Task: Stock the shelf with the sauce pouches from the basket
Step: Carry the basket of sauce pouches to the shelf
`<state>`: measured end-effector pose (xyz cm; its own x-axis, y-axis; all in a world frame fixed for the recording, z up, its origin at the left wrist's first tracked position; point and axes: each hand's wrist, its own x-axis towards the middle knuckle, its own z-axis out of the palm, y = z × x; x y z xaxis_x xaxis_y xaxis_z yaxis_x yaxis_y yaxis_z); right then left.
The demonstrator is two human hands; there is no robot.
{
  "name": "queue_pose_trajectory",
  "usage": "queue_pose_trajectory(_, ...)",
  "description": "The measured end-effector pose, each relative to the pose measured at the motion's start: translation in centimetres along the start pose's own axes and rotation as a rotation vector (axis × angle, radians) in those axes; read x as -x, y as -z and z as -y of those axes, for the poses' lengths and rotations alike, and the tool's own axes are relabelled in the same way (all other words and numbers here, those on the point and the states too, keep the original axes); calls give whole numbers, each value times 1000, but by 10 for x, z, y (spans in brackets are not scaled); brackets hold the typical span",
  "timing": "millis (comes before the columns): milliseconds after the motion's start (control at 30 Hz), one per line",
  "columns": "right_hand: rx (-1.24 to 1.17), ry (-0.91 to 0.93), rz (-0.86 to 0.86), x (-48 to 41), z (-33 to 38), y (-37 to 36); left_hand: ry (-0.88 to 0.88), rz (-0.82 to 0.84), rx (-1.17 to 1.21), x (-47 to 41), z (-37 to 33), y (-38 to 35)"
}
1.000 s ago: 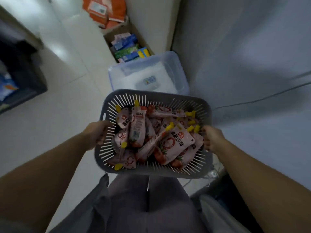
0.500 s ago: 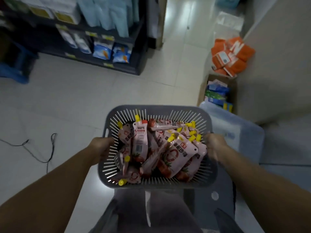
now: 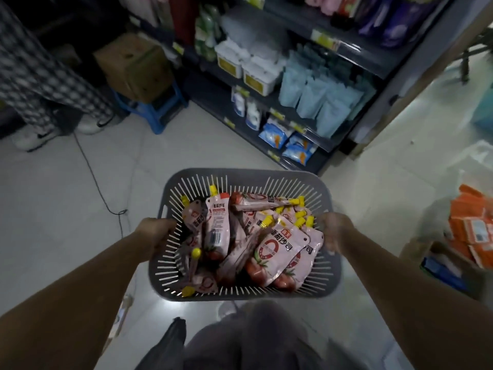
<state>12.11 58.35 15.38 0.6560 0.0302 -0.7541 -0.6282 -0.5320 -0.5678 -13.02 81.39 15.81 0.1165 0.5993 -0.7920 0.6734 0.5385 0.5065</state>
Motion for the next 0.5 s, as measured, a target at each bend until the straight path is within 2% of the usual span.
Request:
queue_pose_trajectory(267,101,91,188,-59,135,-118,43,-115,132,-71,-89,50)
queue_pose_trajectory(367,189,68,204,-81,183,-160,80,-162,164,-98,-128,62)
queue_pose_trajectory(500,328,130,217,-106,251,-211,142,-220,235,-128,-176,77)
